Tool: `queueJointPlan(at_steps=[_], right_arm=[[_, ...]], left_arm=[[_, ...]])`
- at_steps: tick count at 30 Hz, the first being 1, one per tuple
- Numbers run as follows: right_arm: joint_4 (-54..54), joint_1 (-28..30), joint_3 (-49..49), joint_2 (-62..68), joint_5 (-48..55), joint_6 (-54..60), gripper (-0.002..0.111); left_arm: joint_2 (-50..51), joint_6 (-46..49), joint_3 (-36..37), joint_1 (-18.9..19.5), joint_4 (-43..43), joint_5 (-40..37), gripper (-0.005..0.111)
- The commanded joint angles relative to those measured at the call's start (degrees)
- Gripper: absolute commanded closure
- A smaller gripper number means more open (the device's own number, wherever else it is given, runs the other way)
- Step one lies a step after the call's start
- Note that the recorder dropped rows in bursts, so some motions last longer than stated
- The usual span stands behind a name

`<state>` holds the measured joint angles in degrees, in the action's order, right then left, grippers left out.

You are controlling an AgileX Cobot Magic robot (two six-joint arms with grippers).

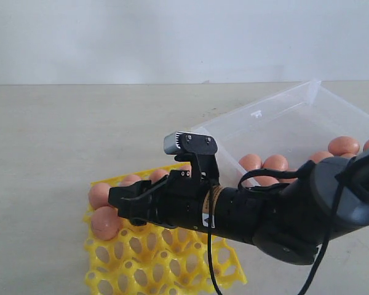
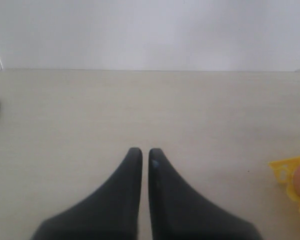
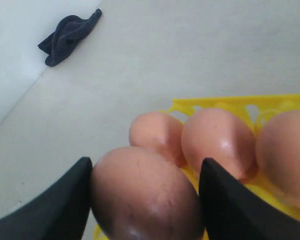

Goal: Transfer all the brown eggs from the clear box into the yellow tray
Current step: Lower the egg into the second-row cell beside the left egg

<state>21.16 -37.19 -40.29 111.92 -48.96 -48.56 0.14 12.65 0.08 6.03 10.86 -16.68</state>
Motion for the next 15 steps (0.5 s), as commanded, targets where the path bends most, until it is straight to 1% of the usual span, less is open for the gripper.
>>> queueJointPlan(at_steps=[1, 15], right_arm=[[0.37, -0.05, -0.42, -0.25, 1.08, -0.62, 0.108], [0.25, -0.05, -0.42, 1.07, 3.63, -5.24, 0.108]], left_arm=[[-0.14, 0.41, -0.08, 0.18, 0.29, 0.4, 0.103], [-0.14, 0.41, -0.08, 0.18, 0.29, 0.4, 0.103]])
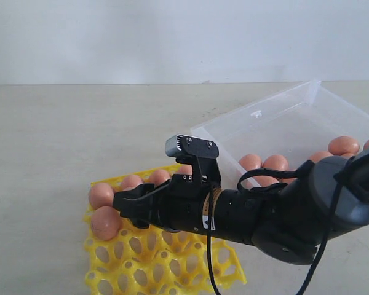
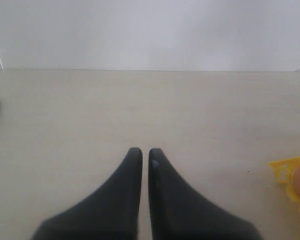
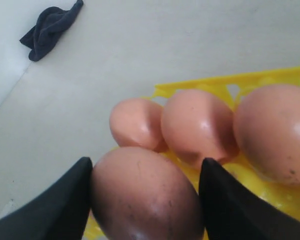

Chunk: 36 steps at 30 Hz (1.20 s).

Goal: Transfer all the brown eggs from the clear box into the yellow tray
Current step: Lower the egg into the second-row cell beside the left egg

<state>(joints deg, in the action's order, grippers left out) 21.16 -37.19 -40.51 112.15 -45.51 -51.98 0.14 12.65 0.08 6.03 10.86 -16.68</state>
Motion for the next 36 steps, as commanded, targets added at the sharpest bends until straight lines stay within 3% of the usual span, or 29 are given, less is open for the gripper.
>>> queueJointPlan(at_steps=[1, 17, 20, 25, 32, 36], right_arm=[[0.25, -0.05, -0.2, 0.98, -0.26, -1.81, 0.108], [0.25, -0.05, -0.2, 1.1, -2.02, -1.47, 0.108], [0.25, -0.05, -0.2, 1.1, -4.42, -1.29, 0.099], [0.39, -0.05, -0.2, 1.1, -5.49, 0.27, 0.07], [0.39, -0.05, -0.2, 1.1, -4.99, 2.83, 0.068], [0.39, -0.05, -0.2, 1.1, -3.5, 2.83, 0.058]], left_arm=[[-0.14, 0.41, -0.08, 0.18, 0.29, 0.4, 0.103], [-0.14, 0.41, -0.08, 0.18, 0.29, 0.4, 0.103], [-0.14, 0.41, -0.08, 0.18, 0.29, 0.4, 0.103], [-0.14, 0.41, -0.08, 0.18, 0.29, 0.4, 0.103], [-0.14, 0.41, -0.08, 0.18, 0.29, 0.4, 0.103], [-0.14, 0.41, -0.08, 0.18, 0.29, 0.4, 0.103]])
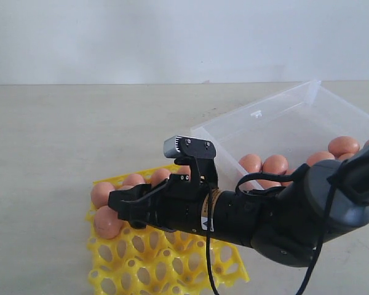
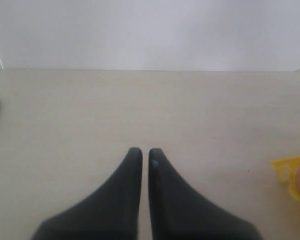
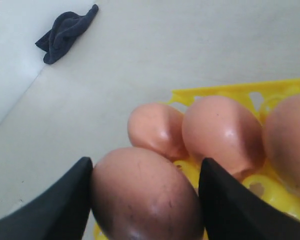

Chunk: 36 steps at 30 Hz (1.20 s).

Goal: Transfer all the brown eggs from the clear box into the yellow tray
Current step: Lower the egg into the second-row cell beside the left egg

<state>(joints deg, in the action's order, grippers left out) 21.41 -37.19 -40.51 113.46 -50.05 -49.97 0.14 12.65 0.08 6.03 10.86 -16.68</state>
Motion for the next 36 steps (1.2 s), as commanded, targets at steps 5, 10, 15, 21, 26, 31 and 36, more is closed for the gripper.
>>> queueJointPlan(at_steps=[5, 10, 15, 21, 26, 31, 36], right_arm=[[0.14, -0.05, -0.2, -0.21, 1.65, 0.98, 0.054], [0.14, -0.05, -0.2, -0.21, 1.56, 0.98, 0.054], [0.14, -0.05, -0.2, -0.21, 1.56, 0.98, 0.054], [0.14, -0.05, -0.2, -0.21, 0.55, 3.35, 0.054], [-0.27, -0.05, -0.2, -0.21, -0.91, 6.47, 0.054], [-1.44, -0.05, -0.2, -0.21, -0.91, 10.82, 0.054], [-6.38, -0.05, -0.2, -0.21, -0.91, 16.08, 0.054]], left_arm=[[-0.14, 0.41, -0.08, 0.18, 0.29, 0.4, 0.103], [-0.14, 0.41, -0.08, 0.18, 0.29, 0.4, 0.103], [-0.14, 0.41, -0.08, 0.18, 0.29, 0.4, 0.103], [-0.14, 0.41, -0.08, 0.18, 0.29, 0.4, 0.103], [-0.14, 0.41, -0.08, 0.18, 0.29, 0.4, 0.103], [-0.14, 0.41, -0.08, 0.18, 0.29, 0.4, 0.103], [-0.14, 0.41, -0.08, 0.18, 0.29, 0.4, 0.103]])
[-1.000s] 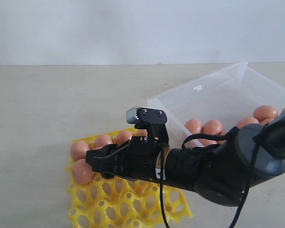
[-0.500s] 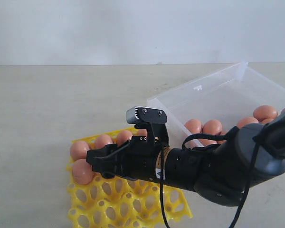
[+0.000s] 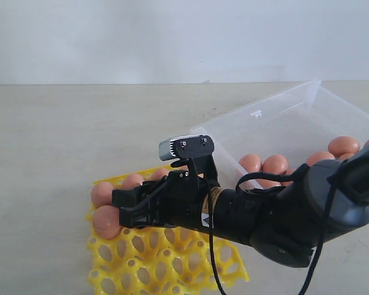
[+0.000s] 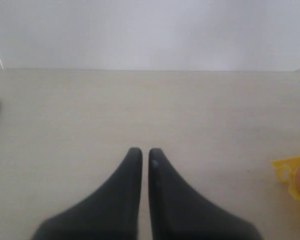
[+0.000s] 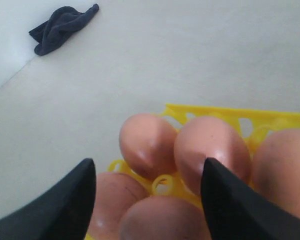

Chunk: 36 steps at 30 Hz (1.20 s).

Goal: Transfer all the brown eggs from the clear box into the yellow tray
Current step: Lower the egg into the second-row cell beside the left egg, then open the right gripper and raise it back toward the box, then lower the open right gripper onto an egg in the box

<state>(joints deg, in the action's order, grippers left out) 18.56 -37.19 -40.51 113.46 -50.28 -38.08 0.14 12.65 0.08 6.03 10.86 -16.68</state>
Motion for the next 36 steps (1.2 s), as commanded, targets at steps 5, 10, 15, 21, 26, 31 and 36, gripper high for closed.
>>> queueJointPlan(at_steps=[5, 10, 15, 21, 26, 31, 36], right_arm=[[-4.09, -0.05, -0.2, -0.21, -0.67, 5.55, 0.054], [-4.21, -0.05, -0.2, -0.78, -6.71, 8.91, 0.054], [-15.49, -0.05, -0.2, -7.38, -6.85, 18.55, 0.057], [-53.1, 8.48, -7.24, -21.15, 38.62, 58.88, 0.089], [-47.19, 33.36, -25.09, -17.66, 81.09, 67.96, 0.089], [-26.38, 40.0, -40.16, -5.88, 104.9, 62.49, 0.072], [-24.17, 40.0, -42.34, -4.89, 95.78, 67.57, 0.046]], left_arm=[[-0.14, 0.41, -0.08, 0.18, 0.29, 0.4, 0.103], [-0.14, 0.41, -0.08, 0.18, 0.29, 0.4, 0.103], [-0.14, 0.41, -0.08, 0.18, 0.29, 0.4, 0.103], [-0.14, 0.41, -0.08, 0.18, 0.29, 0.4, 0.103], [-0.14, 0.41, -0.08, 0.18, 0.29, 0.4, 0.103], [-0.14, 0.41, -0.08, 0.18, 0.29, 0.4, 0.103], [-0.14, 0.41, -0.08, 0.18, 0.29, 0.4, 0.103]])
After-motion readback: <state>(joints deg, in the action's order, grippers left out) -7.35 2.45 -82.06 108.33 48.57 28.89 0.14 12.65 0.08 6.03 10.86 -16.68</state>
